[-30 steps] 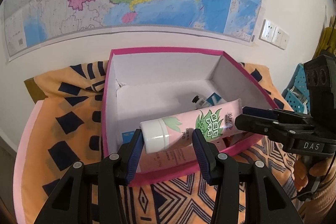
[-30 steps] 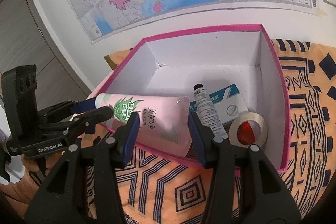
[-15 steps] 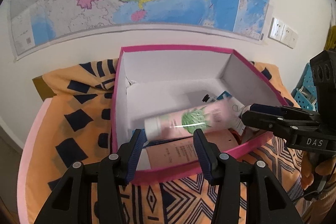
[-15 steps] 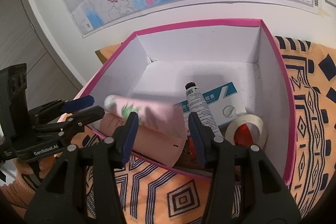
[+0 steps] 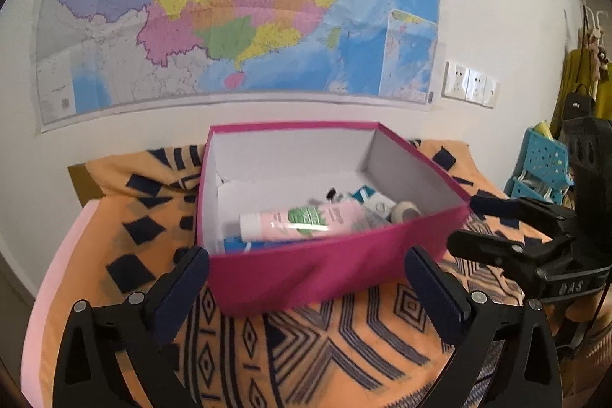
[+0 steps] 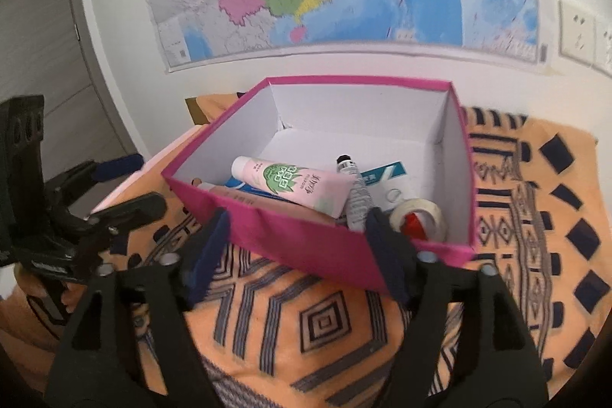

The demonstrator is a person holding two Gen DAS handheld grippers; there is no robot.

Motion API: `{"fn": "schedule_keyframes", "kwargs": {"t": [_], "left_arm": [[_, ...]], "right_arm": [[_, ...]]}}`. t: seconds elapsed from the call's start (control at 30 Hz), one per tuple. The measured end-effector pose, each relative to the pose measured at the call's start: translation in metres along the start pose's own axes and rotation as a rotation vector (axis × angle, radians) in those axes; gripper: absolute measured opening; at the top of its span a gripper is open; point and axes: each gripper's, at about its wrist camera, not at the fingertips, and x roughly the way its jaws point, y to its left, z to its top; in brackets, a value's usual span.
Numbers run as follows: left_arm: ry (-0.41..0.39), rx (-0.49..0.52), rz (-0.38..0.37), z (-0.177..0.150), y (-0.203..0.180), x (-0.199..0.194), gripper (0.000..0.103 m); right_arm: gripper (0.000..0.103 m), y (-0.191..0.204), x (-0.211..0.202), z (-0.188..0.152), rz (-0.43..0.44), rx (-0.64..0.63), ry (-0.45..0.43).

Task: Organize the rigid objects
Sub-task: 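Lower the green-labelled tube into the box and open the left gripper, then withdraw the open left gripper from the box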

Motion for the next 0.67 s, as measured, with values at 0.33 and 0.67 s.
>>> {"fn": "schedule_keyframes", "kwargs": {"t": [0.33,0.67], "left_arm": [[0.054,-0.058,0.062,-0.031,-0.008,-0.001,0.103],[0.084,-0.097,0.130,-0.045,-0.008,-0.001,0.103]], "right_arm": [[0.099,0.009,-0.014,-0.047,-0.139,-0.007,0.001],[0.099,0.024,-0.009,-0.063,-0.126,-0.004,0.029]]}}
